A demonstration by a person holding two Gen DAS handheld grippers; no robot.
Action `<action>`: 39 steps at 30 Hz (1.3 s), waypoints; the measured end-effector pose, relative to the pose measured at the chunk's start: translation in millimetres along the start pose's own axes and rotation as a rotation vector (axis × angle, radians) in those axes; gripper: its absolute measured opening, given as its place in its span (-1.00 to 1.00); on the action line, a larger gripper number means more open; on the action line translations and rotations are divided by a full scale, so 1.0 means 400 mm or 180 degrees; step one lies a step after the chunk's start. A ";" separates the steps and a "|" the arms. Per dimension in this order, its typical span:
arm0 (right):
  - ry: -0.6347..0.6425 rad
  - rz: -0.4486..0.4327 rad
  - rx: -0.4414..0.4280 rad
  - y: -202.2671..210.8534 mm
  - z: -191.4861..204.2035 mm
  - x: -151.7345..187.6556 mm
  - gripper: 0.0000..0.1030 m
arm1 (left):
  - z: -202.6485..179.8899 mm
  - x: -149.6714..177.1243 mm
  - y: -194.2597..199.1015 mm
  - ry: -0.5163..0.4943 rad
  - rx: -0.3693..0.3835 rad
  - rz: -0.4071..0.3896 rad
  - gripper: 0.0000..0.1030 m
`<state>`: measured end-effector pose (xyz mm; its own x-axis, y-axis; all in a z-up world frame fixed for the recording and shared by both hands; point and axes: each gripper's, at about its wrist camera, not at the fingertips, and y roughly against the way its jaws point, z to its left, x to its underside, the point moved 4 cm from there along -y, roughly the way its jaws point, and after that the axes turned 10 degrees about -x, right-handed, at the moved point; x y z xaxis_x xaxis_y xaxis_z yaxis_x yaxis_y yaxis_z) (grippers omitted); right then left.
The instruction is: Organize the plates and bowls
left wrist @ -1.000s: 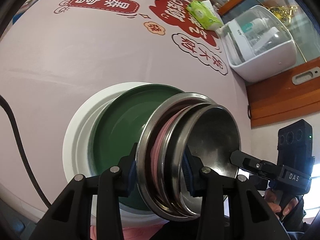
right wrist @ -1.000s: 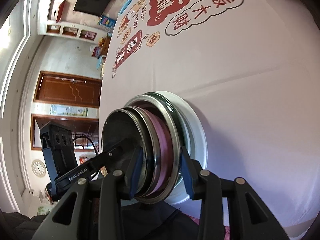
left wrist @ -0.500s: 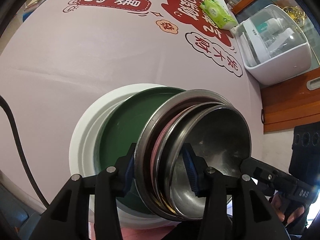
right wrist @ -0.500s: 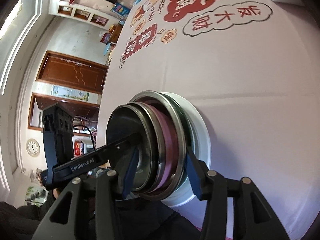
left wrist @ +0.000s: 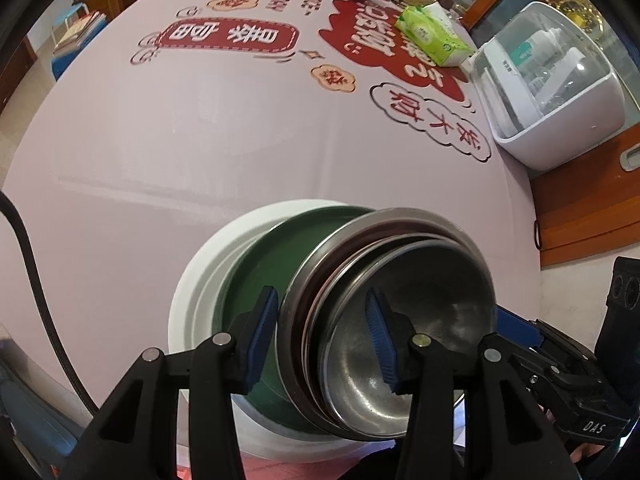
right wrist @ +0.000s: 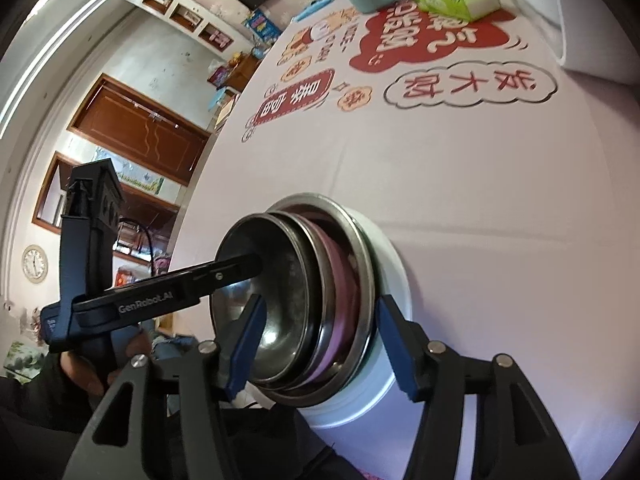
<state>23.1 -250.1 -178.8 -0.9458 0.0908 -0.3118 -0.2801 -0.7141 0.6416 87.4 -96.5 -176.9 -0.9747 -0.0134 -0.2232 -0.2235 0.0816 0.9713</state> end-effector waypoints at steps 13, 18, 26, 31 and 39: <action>0.0225 -0.0640 0.0718 0.073 0.085 0.015 0.49 | -0.015 -0.018 0.129 -0.0396 0.0239 -0.0475 0.26; 0.0410 -0.0874 0.1000 0.099 0.154 0.040 0.63 | 0.014 -0.008 0.182 -0.0413 0.0184 -0.0648 0.38; 0.0445 -0.1063 0.1287 0.112 0.249 0.118 0.74 | 0.072 0.039 0.275 -0.0456 -0.0009 -0.0982 0.48; 0.0492 -0.1149 0.1398 0.124 0.308 0.180 0.83 | 0.096 0.090 0.331 -0.0484 -0.0178 -0.1217 0.72; 0.0601 -0.1179 0.1439 0.133 0.407 0.242 0.97 | 0.121 0.170 0.405 -0.0589 -0.0306 -0.1357 0.96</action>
<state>-110.0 -166.6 -60.7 -0.7384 0.1225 -0.6631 -0.6656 -0.2897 0.6878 -14.6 -36.0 -38.8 -0.7805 0.1527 -0.6062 -0.6115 0.0148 0.7911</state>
